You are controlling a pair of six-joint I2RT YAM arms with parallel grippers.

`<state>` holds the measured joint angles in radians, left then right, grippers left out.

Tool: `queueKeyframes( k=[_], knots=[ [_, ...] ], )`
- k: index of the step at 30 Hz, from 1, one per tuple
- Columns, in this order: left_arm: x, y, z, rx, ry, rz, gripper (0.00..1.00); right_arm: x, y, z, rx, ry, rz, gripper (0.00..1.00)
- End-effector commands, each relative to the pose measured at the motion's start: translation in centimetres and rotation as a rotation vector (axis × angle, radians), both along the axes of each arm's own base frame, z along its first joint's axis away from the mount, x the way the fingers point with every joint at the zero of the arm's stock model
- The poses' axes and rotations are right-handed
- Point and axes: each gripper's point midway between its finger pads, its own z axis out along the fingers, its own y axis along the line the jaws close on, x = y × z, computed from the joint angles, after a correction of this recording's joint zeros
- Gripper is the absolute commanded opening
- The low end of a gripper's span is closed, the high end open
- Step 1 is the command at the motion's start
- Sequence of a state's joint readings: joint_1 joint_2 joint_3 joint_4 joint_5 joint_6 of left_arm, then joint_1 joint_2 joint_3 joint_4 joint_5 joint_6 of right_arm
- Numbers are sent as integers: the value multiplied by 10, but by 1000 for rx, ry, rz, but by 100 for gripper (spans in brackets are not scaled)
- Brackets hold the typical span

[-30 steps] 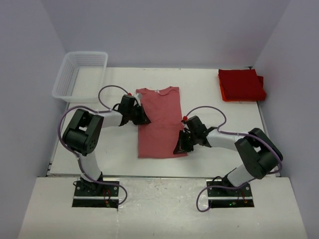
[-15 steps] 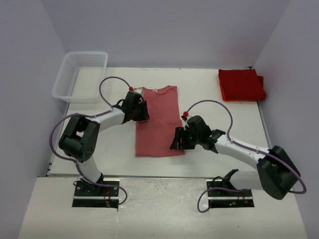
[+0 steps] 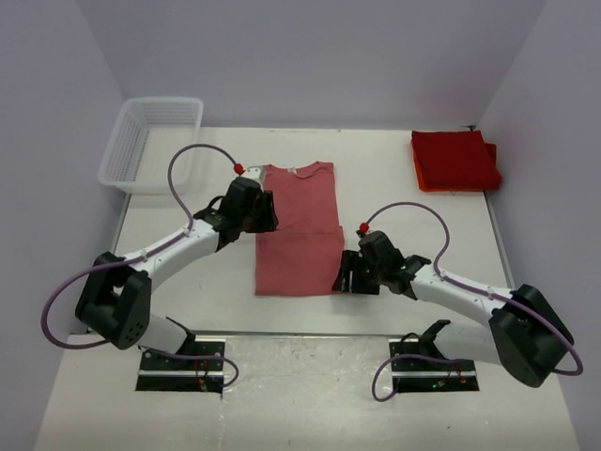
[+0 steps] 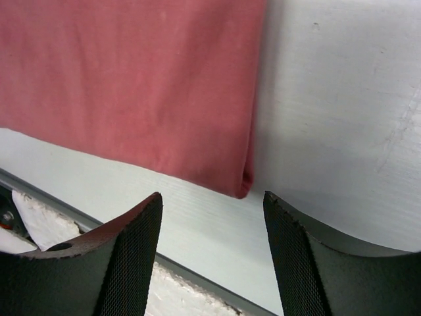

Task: Fold and stack the t-shirts
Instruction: Grab one side of the 2/3 rectangular tshirt with both arms

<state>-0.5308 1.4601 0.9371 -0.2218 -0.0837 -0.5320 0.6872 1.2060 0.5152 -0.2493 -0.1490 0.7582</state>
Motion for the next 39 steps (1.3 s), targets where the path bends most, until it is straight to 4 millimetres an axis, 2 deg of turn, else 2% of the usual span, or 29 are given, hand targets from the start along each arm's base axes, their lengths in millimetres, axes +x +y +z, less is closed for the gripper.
queueKeyframes(
  k=[1, 3, 9, 11, 12, 17, 19, 22, 25, 26, 28, 32, 39],
  knots=[
    [-22, 8, -1, -11, 18, -1, 52, 9, -1, -3, -4, -18, -59, 64],
    [-34, 14, -11, 1, 48, 4, 52, 8, 0, -8, -8, -2, -63, 64],
    [-63, 28, -23, -20, 74, 28, 53, 9, 1, -30, -34, 44, -88, 63],
    [-68, 31, -21, -26, 65, 30, 54, 10, 2, -33, -32, 52, -95, 61],
    [-74, 33, -28, -17, 83, 31, 54, 10, 1, -36, -38, 60, -105, 60],
    [-86, 41, -32, -12, 101, 35, 54, 4, -3, -40, -23, 77, -143, 53],
    [-92, 42, -35, -11, 121, 34, 54, 3, -4, -36, -8, 63, -152, 50],
    [-101, 42, -37, -18, 152, 29, 54, 1, -8, -34, -9, 53, -166, 42],
    [-108, 45, -37, -19, 169, 39, 55, 0, -9, -33, -13, 54, -167, 24],
    [-112, 46, -39, -17, 183, 35, 56, 0, -8, -33, -9, 53, -165, 11],
    [-117, 44, -38, -29, 195, 22, 61, 1, -7, -31, -5, 50, -163, 0],
    [-131, 41, -43, -59, 238, -3, 68, 3, -7, -31, -11, 40, -156, 0],
    [-153, 30, -52, -162, 303, -34, 70, 1, -7, -36, -12, 51, -144, 0]
  ],
)
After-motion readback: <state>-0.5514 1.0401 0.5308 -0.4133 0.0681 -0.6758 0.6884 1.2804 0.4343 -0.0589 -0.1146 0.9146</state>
